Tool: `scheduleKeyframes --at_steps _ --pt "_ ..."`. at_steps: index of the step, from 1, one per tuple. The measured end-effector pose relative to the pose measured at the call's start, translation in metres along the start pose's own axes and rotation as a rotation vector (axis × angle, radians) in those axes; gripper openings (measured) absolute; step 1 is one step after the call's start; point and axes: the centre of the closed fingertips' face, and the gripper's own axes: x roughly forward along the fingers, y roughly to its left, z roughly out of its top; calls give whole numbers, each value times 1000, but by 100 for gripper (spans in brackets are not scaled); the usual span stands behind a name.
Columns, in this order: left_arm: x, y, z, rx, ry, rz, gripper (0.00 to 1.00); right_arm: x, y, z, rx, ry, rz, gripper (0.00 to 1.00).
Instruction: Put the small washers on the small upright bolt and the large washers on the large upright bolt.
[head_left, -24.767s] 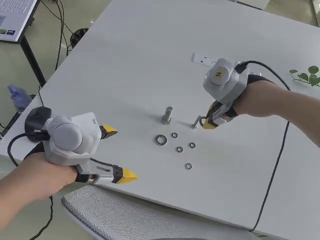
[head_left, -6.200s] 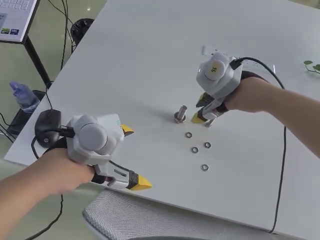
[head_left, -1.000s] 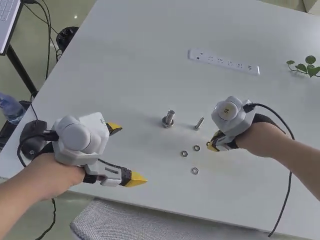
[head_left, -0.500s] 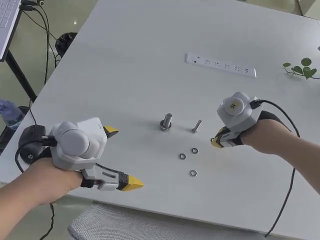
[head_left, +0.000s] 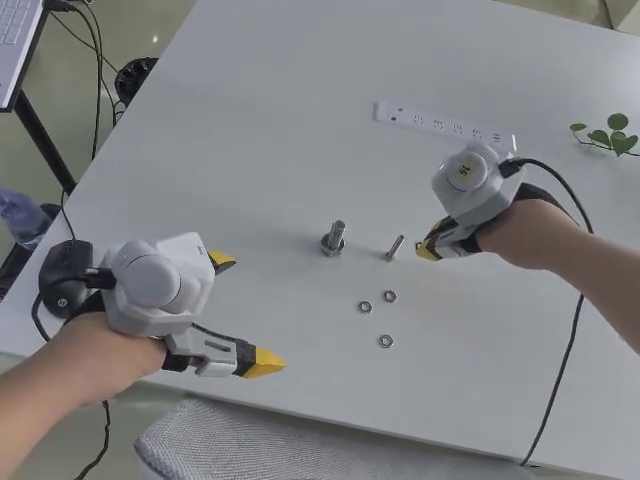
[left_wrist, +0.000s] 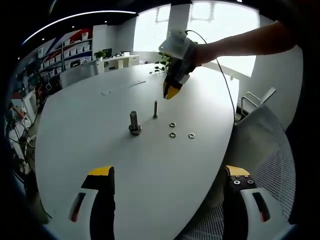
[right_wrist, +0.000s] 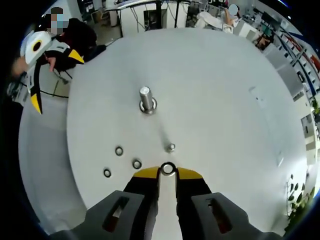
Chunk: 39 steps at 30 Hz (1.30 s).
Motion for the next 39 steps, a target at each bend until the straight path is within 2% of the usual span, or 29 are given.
scheduleKeyframes --at_steps 9,17,39 --pt "0 -1 6 -25 -29 0 90 5 -7 10 -24 -6 1 12" --pt "0 -1 4 -35 -21 2 89 12 -9 18 -41 -5 9 12" --pt "3 5 2 -35 -5 2 88 25 -10 19 -60 23 20 12"
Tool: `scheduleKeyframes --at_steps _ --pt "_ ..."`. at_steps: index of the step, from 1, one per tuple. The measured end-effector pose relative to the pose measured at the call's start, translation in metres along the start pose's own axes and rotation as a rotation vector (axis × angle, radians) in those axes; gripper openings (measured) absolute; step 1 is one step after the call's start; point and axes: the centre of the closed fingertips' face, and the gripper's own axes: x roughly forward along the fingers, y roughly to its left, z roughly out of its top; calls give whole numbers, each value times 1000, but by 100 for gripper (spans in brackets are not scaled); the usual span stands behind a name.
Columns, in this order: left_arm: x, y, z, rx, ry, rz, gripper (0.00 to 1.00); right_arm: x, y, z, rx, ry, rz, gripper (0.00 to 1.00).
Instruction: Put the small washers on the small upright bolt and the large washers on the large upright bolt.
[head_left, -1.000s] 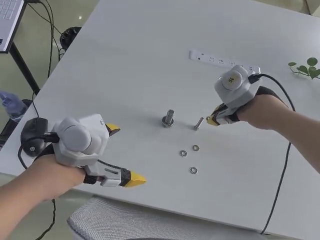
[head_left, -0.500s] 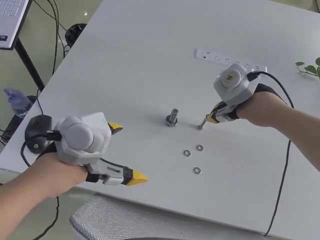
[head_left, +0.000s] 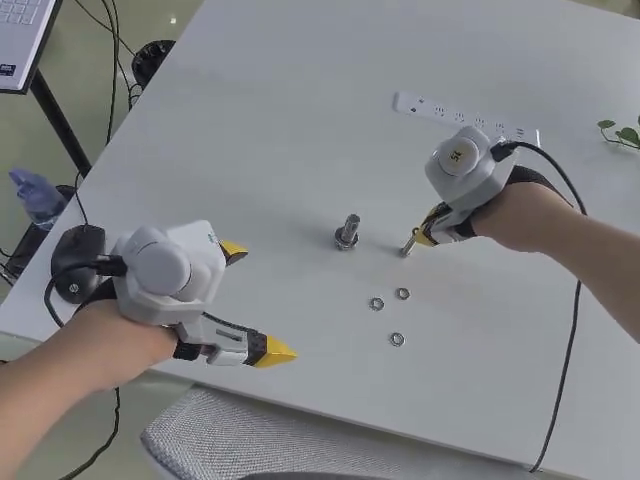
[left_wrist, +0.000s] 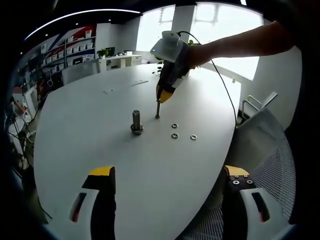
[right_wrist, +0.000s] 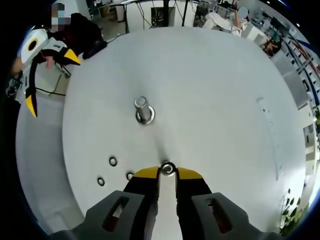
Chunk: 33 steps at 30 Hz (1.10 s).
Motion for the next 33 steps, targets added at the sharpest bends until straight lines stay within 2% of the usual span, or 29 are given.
scheduleKeyframes --at_steps 21,28,33 --pt "3 1 1 -6 4 -14 86 12 3 -5 -19 28 3 12" --pt "4 2 0 -14 1 -22 86 21 7 -6 -25 32 10 12" --pt "3 3 -3 -13 11 -24 85 31 4 -7 -32 37 15 12"
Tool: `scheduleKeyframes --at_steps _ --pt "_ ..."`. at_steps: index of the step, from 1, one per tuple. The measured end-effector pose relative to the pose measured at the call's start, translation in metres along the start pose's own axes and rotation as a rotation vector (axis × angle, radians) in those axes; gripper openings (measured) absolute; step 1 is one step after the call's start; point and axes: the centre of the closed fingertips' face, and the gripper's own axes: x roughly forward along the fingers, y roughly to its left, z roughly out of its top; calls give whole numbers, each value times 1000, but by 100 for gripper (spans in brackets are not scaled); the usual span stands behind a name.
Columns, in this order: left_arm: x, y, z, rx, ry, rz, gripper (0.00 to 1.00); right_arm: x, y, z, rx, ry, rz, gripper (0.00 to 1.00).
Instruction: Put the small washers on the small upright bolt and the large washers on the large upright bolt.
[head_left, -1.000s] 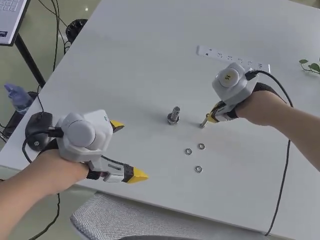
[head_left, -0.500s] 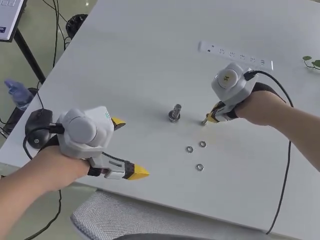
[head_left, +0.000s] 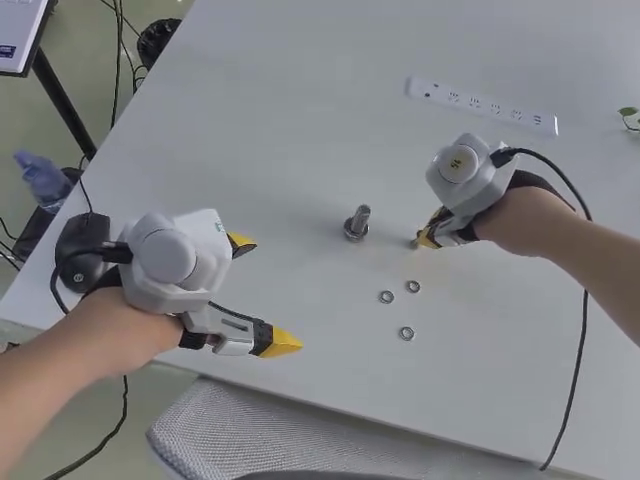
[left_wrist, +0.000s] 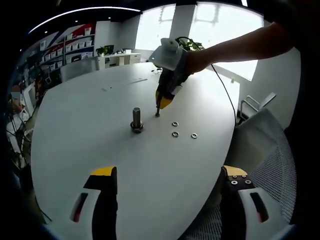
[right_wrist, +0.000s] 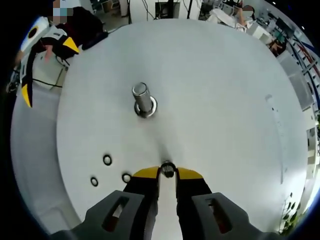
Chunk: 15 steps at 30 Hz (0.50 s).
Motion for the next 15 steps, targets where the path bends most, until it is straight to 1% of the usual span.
scheduleKeyframes --at_steps 3,15 --pt "0 1 -2 -1 3 -2 85 2 0 -1 -14 11 -4 12" --pt "-3 5 -7 -3 22 -2 83 11 4 -6 -8 18 13 12"
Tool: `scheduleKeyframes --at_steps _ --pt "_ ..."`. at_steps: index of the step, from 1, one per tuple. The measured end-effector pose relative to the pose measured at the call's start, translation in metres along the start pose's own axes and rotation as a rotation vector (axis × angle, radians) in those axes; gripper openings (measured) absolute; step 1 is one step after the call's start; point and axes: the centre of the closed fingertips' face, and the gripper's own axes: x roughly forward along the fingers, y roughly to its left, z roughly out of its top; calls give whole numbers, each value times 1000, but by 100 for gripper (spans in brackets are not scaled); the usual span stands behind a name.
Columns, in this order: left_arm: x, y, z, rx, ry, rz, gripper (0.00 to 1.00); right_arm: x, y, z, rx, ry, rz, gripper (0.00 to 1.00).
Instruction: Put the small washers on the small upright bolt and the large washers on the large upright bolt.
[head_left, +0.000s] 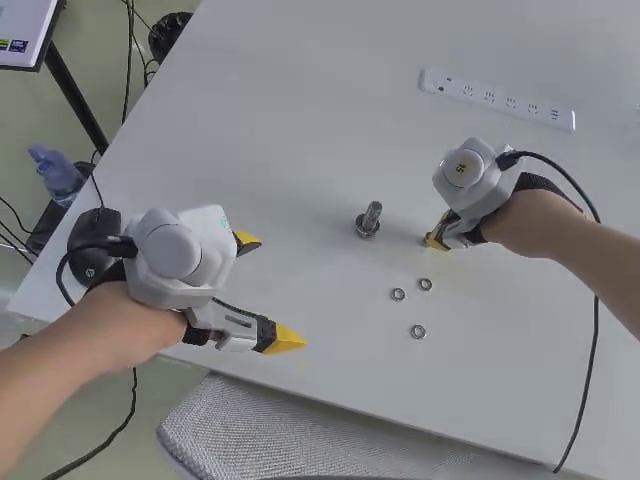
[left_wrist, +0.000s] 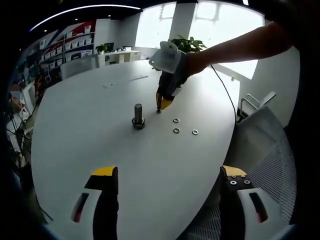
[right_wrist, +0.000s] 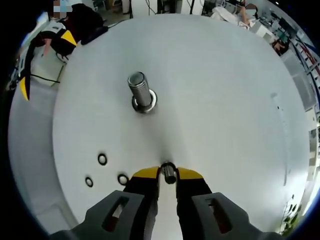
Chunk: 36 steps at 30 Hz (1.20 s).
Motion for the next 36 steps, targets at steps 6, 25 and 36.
scheduleKeyframes --at_steps 6,25,36 --pt "1 1 0 -3 2 -1 83 5 4 -6 -17 11 1 12" --pt "0 0 -2 2 10 -6 80 6 4 -4 -5 -1 -9 13" --pt "-2 -2 -2 -2 9 -9 80 4 4 -2 -27 -20 -26 21"
